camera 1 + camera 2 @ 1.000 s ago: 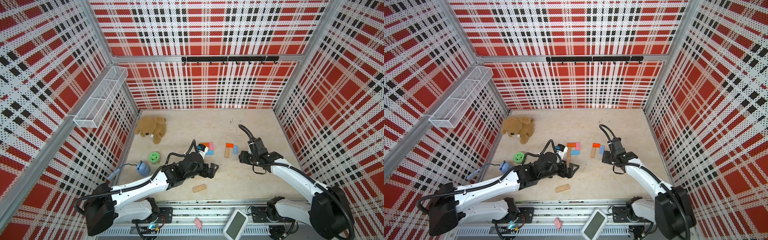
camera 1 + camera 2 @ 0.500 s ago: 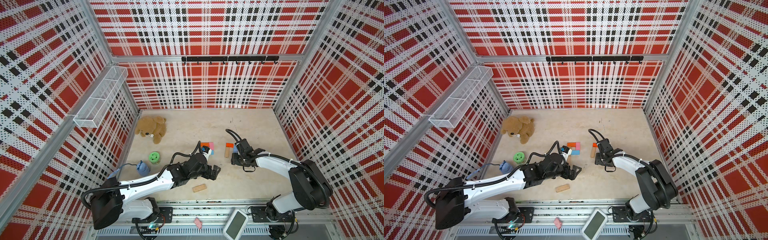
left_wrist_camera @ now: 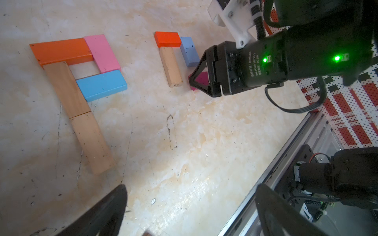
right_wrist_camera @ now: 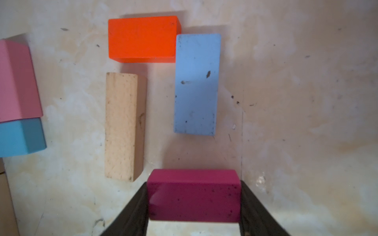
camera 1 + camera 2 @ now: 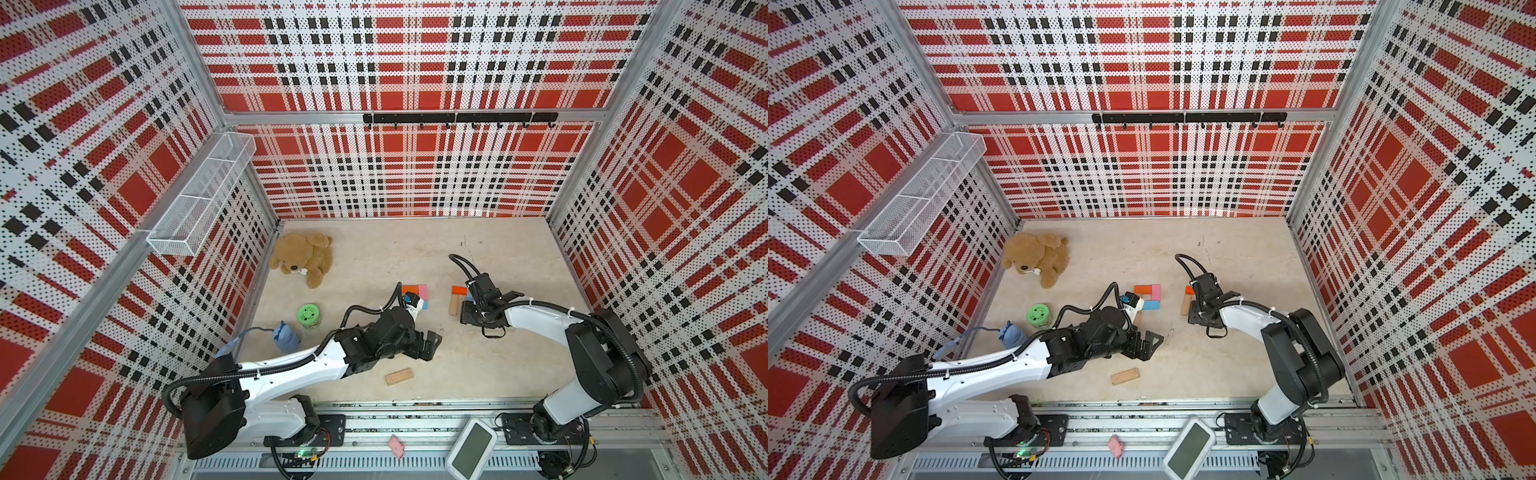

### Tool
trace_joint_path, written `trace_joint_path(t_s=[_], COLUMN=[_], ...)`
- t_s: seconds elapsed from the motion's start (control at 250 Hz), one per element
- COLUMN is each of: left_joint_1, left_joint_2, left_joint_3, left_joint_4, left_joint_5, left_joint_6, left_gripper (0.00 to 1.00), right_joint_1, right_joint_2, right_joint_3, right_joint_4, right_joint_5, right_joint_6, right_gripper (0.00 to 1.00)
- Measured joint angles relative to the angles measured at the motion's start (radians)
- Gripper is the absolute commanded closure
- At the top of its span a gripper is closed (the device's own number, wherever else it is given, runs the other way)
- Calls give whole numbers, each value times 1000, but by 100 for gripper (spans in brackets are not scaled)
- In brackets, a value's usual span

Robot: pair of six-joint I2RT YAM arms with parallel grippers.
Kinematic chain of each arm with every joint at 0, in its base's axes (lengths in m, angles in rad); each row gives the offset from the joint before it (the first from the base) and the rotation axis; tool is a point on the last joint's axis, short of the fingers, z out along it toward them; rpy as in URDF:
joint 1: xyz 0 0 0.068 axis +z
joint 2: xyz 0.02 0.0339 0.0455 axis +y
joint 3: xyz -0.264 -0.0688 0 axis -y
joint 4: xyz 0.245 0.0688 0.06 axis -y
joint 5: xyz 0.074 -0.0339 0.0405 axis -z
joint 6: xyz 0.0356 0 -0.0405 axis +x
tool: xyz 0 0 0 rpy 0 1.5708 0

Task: Assemble the letter p with building blocks
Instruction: Place the building block at the center of the board.

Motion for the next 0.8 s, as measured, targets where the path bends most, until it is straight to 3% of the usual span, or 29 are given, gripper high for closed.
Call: trace_joint_path(t_s=[0.6, 0.8], left_joint_1=[0, 0], left_joint_2=[-13, -14], left_joint_3=[0, 0], left_joint_4=[0, 0], left_joint_5=[0, 1], left_joint_6=[0, -1], left_gripper=[1, 1], right_joint_1=[0, 0], right_joint_2=[35, 23], right_joint_3=[28, 28], right_joint_4=[-3, -5], right_joint_5=[19, 10], right_joint_6=[0, 0], right_gripper=[26, 22])
